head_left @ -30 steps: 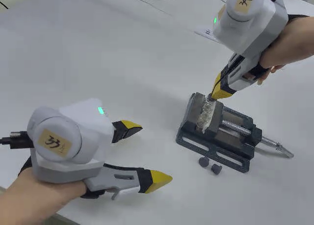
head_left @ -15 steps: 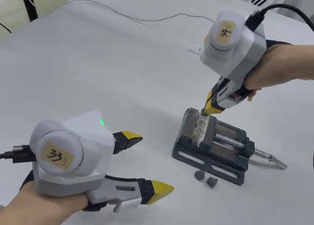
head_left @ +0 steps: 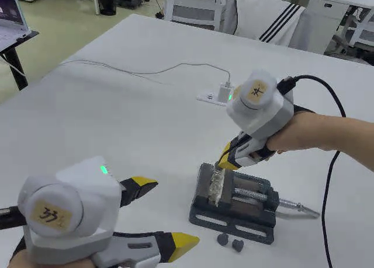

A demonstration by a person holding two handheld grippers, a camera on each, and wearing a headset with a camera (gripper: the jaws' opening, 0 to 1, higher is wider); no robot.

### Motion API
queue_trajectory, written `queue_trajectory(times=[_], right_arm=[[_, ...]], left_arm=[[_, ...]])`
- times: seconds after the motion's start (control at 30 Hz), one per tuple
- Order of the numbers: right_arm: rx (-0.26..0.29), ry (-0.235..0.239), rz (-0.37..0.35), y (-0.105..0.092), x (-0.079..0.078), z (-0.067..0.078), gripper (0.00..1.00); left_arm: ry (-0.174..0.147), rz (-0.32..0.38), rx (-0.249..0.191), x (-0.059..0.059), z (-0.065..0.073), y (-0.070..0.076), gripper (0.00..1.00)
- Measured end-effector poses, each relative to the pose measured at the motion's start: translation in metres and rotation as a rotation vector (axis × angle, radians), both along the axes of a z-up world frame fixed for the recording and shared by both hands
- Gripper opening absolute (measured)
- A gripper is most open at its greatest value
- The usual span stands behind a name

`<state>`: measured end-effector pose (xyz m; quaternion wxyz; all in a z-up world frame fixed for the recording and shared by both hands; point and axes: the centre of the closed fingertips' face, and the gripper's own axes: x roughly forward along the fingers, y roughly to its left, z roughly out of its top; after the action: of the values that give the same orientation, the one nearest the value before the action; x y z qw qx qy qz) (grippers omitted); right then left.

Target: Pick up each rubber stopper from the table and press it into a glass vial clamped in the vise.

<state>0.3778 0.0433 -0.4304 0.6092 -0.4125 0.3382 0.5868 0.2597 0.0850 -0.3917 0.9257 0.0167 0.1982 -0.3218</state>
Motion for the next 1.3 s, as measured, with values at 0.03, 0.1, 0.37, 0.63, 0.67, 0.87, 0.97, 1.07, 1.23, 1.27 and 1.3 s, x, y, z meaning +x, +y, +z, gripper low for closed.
queue_trajectory(times=[0.03, 0.1, 0.37, 0.63, 0.67, 0.87, 0.97, 1.07, 1.23, 1.27, 1.3], right_arm=[[0.006, -0.01, 0.005, 0.0, -0.001, 0.0, 0.0], [0.015, -0.012, 0.011, 0.0, -0.001, 0.0, 0.0], [0.111, 0.003, -0.07, -0.001, 0.003, 0.002, 0.0], [0.196, 0.003, -0.131, -0.015, -0.016, 0.006, 0.41], [0.21, 0.007, -0.135, -0.017, -0.02, 0.007, 0.44], [0.296, 0.034, -0.217, -0.034, -0.043, 0.007, 0.46], [0.339, 0.072, -0.233, -0.039, -0.063, 0.005, 0.54], [0.337, 0.073, -0.237, -0.047, -0.075, -0.003, 0.51], [0.35, 0.08, -0.248, -0.052, -0.094, -0.015, 0.57], [0.344, 0.074, -0.244, -0.054, -0.096, -0.018, 0.53], [0.341, 0.063, -0.252, -0.056, -0.097, -0.021, 0.5]], left_arm=[[-0.004, 0.001, 0.002, 0.0, 0.001, 0.0, 0.64], [-0.006, 0.0, 0.001, 0.0, 0.001, -0.001, 0.64], [-0.004, -0.02, 0.003, 0.0, -0.001, -0.007, 0.64], [0.004, -0.035, 0.012, -0.003, -0.006, -0.008, 0.64], [0.005, -0.035, 0.012, -0.004, -0.007, -0.008, 0.64], [0.016, -0.038, 0.012, -0.004, -0.013, -0.008, 0.64], [0.01, -0.041, 0.012, -0.004, -0.013, -0.008, 0.65], [0.008, -0.051, 0.014, -0.004, -0.015, -0.01, 0.66], [0.002, -0.082, 0.01, -0.005, -0.018, -0.017, 0.7], [0.001, -0.088, 0.012, -0.005, -0.018, -0.019, 0.71], [0.003, -0.096, 0.014, -0.006, -0.02, -0.02, 0.71]])
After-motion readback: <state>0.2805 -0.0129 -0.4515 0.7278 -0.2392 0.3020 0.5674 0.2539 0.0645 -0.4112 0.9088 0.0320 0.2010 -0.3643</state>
